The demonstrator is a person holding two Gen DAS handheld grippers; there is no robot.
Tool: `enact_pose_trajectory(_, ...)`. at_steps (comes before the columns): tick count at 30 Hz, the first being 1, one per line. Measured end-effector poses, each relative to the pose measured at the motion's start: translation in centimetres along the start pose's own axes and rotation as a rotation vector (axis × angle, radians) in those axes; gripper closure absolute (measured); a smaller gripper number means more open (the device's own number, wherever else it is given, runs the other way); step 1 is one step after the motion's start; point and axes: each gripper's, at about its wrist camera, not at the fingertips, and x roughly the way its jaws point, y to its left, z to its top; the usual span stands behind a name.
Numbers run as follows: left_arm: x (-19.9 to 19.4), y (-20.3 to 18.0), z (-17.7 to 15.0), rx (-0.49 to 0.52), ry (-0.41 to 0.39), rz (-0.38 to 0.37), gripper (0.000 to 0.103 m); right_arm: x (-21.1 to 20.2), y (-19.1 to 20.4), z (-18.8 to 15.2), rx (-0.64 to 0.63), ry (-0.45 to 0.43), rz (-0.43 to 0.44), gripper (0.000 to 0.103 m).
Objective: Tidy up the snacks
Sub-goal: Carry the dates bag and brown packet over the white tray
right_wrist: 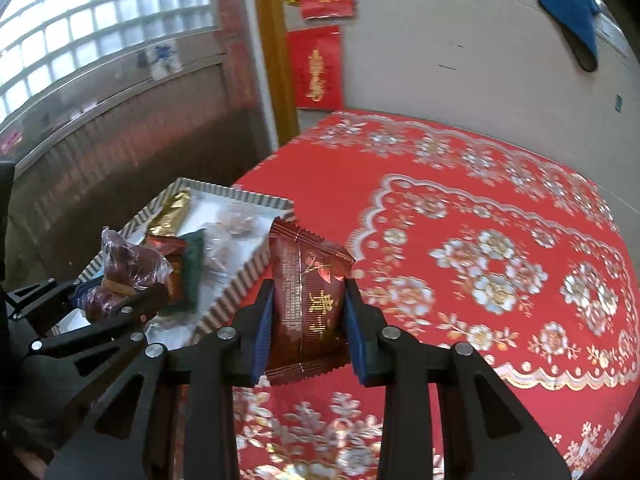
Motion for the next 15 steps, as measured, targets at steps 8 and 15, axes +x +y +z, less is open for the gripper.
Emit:
enact_pose_trajectory(8,0.1,4.5,-0.9,-0.062,0.009,0.053,0.064,1.2,3.2,0.2,-0.047,0.021,0.063,0.073)
enact_pose_trajectory(15,1.5,6.8,-1.8,-0.095,0.046,0.063,0.064,2.5,6.9,0.1,-0.109,0.041,0.11,0.073)
